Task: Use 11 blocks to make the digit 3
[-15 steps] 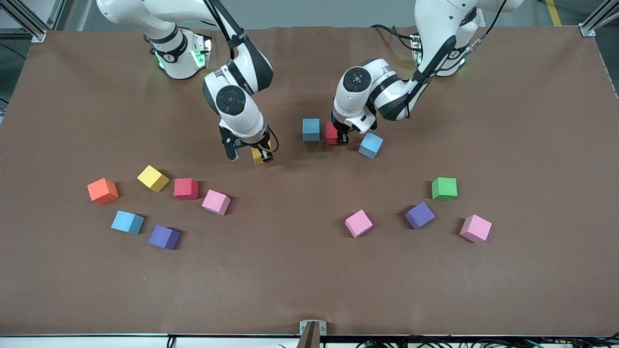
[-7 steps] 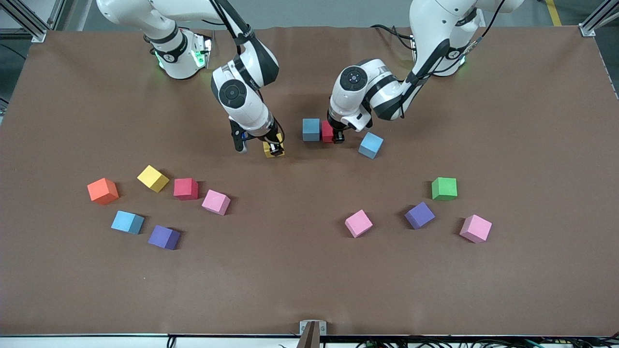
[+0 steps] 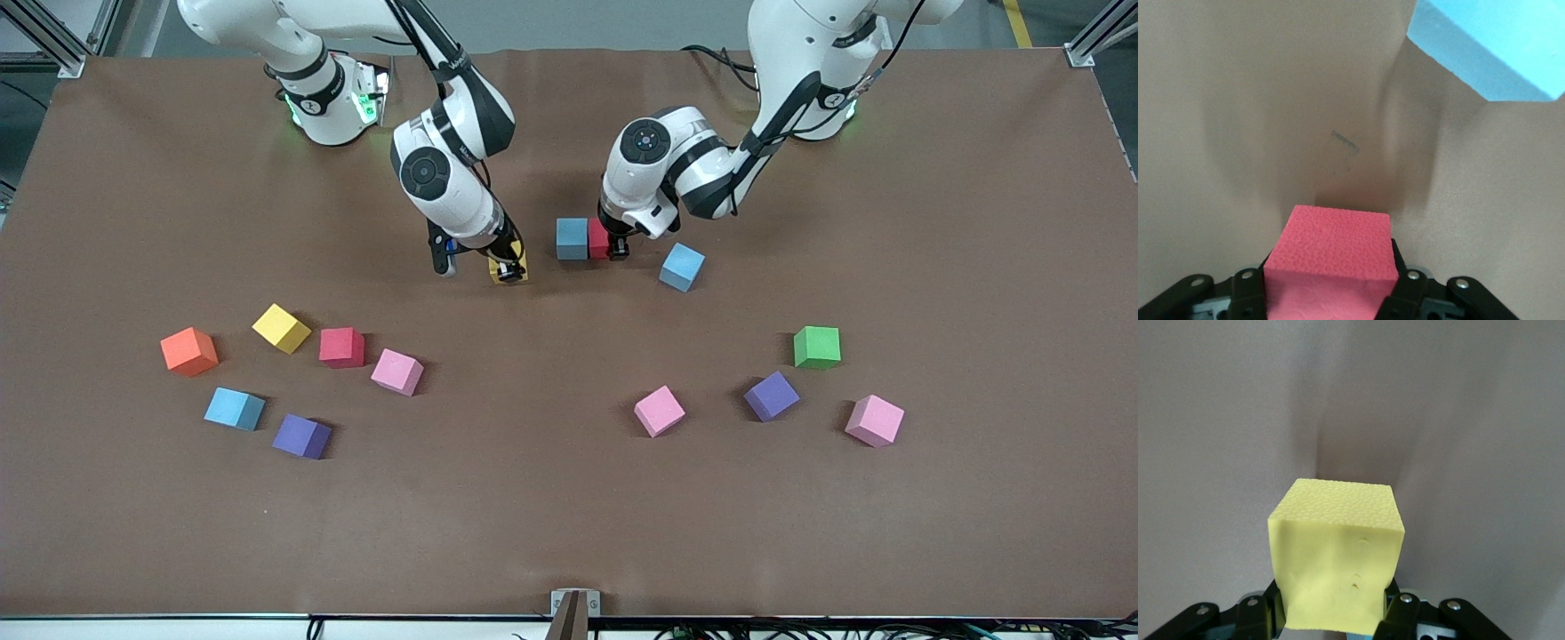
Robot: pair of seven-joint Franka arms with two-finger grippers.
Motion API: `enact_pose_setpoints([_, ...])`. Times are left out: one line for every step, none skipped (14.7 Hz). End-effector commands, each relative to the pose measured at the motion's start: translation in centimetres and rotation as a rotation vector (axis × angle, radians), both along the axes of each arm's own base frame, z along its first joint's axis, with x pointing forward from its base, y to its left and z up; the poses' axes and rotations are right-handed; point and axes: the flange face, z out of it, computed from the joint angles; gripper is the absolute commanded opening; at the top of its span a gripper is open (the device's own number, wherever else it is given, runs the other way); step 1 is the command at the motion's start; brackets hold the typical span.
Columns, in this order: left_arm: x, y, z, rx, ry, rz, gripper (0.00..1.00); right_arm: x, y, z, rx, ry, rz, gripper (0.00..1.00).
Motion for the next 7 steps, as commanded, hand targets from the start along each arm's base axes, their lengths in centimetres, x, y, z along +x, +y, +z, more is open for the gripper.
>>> enact_pose_setpoints([-0.4,-0.3,0.1,-0.010,-0.004,0.008,0.29,-1.7,0.5,-0.7,0.007,-0.006,-0.010,0.00])
enact_pose_setpoints([-0.4,-0.3,0.1,-0.010,-0.004,0.008,0.29,-1.8,0.6,-0.9,0.004,-0.002,-0.010,0.00])
enact_pose_setpoints([-0.4,-0.3,0.1,-0.010,-0.004,0.008,0.29,-1.9,0.6,-1.0,0.003,0.000,-0.008,0.00])
enact_pose_setpoints([-0.4,-0.3,0.1,-0.010,-0.004,0.008,0.29,-2.3,0.8,-1.1,0.002,0.004,-0.001,0.00])
enact_pose_setpoints([-0.4,-0.3,0.1,-0.010,-0.005,0.005,0.29,-2.5,0.9,-1.2,0.002,0.008,-0.005,0.00])
enact_pose_setpoints([-0.8,-0.6,0.2,-0.010,-0.005,-0.001,0.29,-2.9,1.3,-1.2,-0.001,0.014,-0.022,0.00])
enact_pose_setpoints([-0.8,-0.6,0.2,-0.010,-0.005,-0.003,0.30,-3.6,2.0,-1.1,-0.003,0.019,-0.030,0.00])
